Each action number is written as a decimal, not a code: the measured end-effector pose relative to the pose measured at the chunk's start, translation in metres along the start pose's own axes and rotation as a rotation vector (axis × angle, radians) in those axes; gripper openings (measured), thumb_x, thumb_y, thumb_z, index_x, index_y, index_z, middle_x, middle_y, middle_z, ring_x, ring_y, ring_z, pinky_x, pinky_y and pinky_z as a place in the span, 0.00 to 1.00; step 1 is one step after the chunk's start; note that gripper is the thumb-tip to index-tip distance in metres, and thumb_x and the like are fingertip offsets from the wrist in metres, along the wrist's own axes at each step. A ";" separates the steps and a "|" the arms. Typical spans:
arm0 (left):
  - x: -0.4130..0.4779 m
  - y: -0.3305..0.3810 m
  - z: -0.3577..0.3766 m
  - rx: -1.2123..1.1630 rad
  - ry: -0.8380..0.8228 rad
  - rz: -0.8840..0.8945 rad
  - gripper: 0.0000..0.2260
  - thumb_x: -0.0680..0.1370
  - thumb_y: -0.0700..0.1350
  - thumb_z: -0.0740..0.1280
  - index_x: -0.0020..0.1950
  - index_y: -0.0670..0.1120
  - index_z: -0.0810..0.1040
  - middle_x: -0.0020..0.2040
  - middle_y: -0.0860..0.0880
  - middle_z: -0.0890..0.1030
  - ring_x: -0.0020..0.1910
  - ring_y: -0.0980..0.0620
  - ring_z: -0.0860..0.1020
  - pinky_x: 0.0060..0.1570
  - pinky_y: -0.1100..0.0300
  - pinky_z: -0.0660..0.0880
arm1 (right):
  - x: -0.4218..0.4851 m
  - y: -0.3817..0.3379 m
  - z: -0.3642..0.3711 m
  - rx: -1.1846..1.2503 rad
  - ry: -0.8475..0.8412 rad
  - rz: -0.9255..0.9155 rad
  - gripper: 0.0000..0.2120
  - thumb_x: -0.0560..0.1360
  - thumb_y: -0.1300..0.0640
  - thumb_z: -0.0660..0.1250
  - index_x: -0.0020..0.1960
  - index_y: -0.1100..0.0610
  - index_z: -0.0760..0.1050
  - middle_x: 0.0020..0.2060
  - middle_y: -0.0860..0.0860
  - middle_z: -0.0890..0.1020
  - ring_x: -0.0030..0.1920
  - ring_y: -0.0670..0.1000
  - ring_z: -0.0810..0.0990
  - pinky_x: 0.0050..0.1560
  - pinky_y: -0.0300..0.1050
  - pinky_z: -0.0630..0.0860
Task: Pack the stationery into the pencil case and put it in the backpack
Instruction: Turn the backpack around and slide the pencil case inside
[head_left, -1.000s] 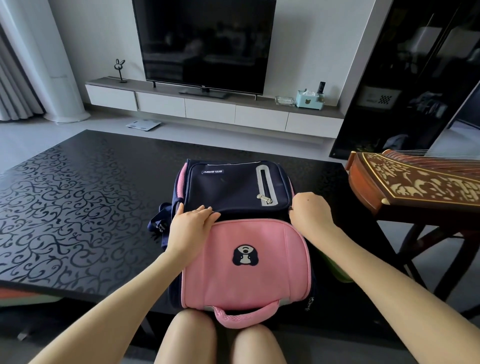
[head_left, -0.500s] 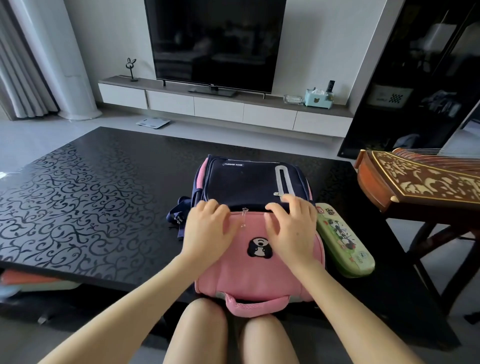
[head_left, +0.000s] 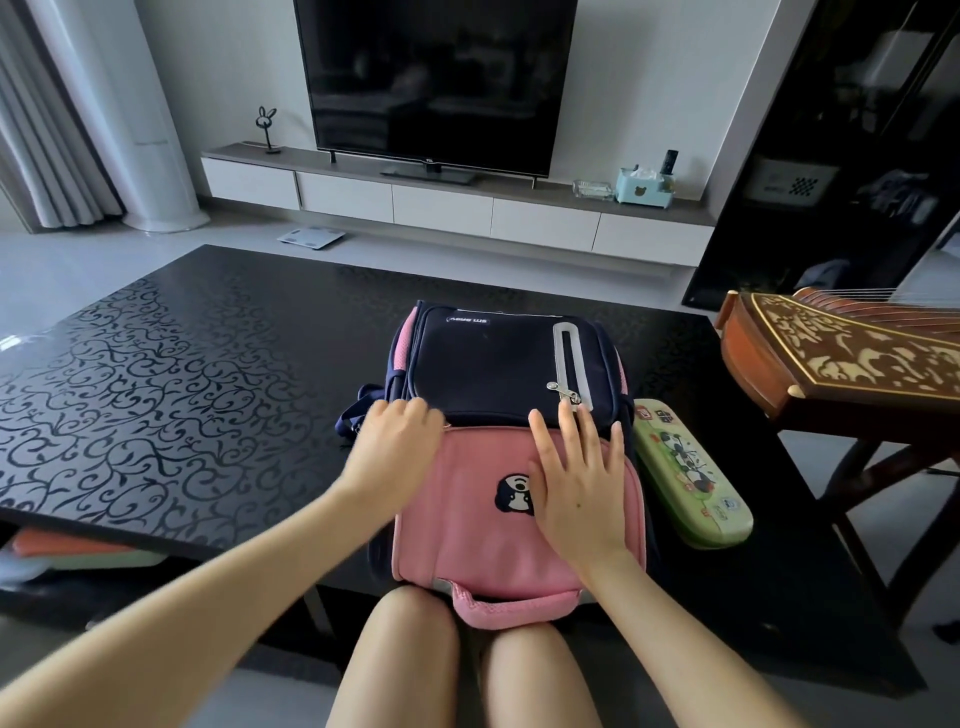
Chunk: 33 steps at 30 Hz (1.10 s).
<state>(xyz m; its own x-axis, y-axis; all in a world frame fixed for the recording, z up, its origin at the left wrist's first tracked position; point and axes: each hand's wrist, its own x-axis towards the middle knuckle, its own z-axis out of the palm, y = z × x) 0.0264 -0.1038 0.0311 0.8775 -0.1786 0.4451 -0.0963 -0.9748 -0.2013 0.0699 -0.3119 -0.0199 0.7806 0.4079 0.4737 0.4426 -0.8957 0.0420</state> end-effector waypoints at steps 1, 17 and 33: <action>-0.004 -0.016 0.001 0.017 -0.001 0.044 0.16 0.50 0.30 0.74 0.28 0.44 0.72 0.26 0.46 0.73 0.22 0.45 0.72 0.25 0.60 0.66 | -0.002 0.000 0.000 -0.001 -0.008 -0.012 0.25 0.78 0.51 0.52 0.73 0.52 0.58 0.71 0.60 0.65 0.71 0.61 0.63 0.67 0.67 0.59; 0.056 -0.029 0.003 -0.357 -0.025 0.065 0.16 0.72 0.40 0.63 0.60 0.44 0.77 0.62 0.42 0.77 0.62 0.39 0.73 0.61 0.44 0.70 | -0.013 0.017 -0.015 0.226 0.148 -0.026 0.21 0.78 0.50 0.54 0.70 0.51 0.65 0.68 0.53 0.72 0.69 0.55 0.68 0.68 0.61 0.62; 0.051 -0.012 -0.005 -0.369 -0.207 -0.061 0.16 0.79 0.52 0.58 0.63 0.48 0.74 0.60 0.48 0.79 0.60 0.45 0.74 0.56 0.52 0.71 | -0.024 0.151 0.029 -0.266 -0.529 0.416 0.40 0.70 0.40 0.65 0.74 0.51 0.50 0.64 0.62 0.67 0.60 0.61 0.70 0.53 0.56 0.74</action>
<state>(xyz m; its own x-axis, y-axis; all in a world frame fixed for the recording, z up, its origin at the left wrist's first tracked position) 0.0704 -0.1018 0.0607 0.9590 -0.1253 0.2540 -0.1701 -0.9719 0.1627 0.1307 -0.4517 -0.0509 0.9999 -0.0054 0.0105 -0.0073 -0.9806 0.1957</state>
